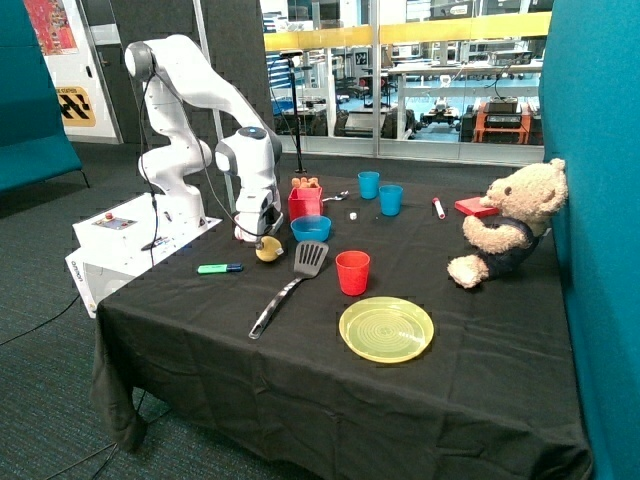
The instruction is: Put the ball in the red pot
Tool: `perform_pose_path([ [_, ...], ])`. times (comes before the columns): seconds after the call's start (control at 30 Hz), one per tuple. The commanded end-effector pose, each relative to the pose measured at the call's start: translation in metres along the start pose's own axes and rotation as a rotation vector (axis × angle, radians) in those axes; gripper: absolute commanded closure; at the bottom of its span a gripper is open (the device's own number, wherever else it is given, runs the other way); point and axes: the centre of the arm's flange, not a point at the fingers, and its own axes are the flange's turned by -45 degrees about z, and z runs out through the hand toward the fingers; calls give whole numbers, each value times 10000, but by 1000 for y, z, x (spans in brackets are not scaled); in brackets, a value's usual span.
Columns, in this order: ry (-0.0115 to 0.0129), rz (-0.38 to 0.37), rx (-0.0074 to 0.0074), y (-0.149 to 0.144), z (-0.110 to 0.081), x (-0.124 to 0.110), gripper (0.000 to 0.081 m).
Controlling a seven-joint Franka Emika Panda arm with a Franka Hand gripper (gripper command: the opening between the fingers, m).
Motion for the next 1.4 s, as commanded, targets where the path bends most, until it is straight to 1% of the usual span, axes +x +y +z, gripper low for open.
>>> perform_pose_path([
  [0.0, -10, 58, 21, 8, 2, 0, 47],
  [0.43, -10, -149, 21, 0, 8, 15, 56],
  [0.67, -10, -110, 21, 1, 14, 15, 62],
  [1.07, -10, -15, 21, 2, 26, 8, 91],
  [1.17, -10, -23, 21, 1, 28, 9, 112],
  [1.23, -10, -18, 21, 0, 28, 11, 144],
  [1.3, -10, 2, 21, -1, 28, 12, 210],
  [1.33, -10, 21, 21, -1, 28, 13, 273],
  [1.37, -10, 86, 21, -2, 27, 14, 442],
])
